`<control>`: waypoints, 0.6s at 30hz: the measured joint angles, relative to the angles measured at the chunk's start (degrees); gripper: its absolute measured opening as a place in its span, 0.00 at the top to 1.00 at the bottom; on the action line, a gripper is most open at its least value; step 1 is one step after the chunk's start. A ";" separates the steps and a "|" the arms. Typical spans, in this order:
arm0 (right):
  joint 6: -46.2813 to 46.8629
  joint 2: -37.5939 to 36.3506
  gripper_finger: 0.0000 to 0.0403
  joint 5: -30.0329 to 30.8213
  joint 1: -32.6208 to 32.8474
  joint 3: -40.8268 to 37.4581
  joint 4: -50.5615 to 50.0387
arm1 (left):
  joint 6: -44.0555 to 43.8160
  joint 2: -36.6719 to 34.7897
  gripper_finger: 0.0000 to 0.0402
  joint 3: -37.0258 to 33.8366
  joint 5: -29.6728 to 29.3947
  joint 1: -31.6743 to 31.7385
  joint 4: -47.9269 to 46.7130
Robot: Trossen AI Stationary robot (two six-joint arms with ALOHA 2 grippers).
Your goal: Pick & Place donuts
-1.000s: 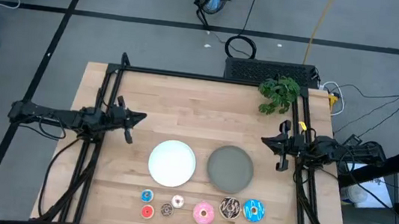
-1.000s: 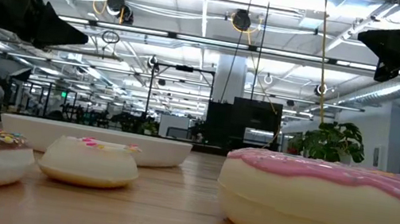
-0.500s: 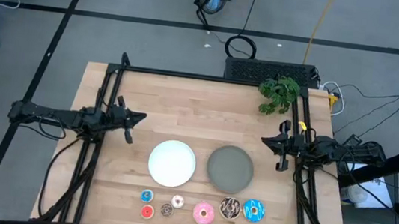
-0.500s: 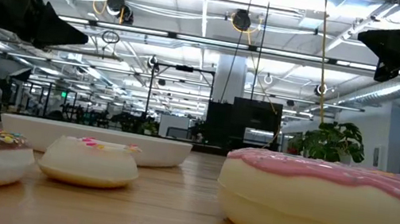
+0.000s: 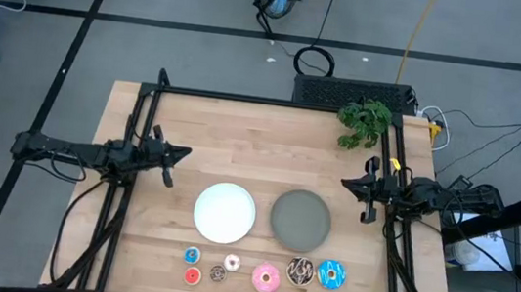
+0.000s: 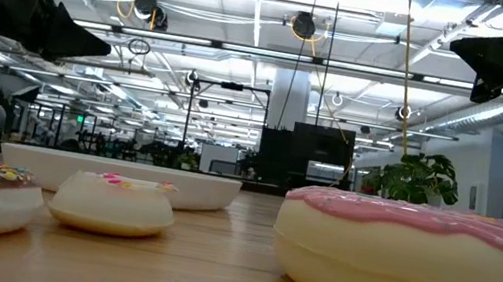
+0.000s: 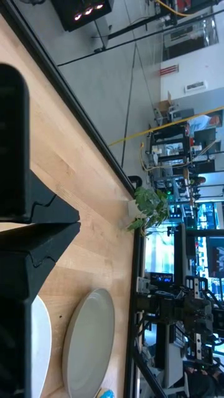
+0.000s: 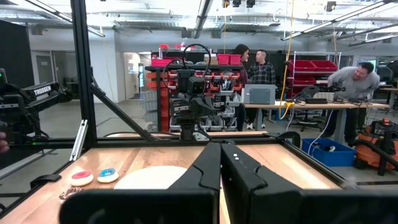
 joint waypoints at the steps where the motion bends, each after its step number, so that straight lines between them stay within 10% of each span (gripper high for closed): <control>1: -0.01 -0.01 1.00 0.01 -0.02 0.00 0.00 | 0.00 0.00 0.99 0.00 -0.02 0.00 0.08; 18: -0.72 0.00 1.00 0.01 0.01 0.00 1.71 | -6.14 -0.08 0.99 0.03 0.11 0.00 4.93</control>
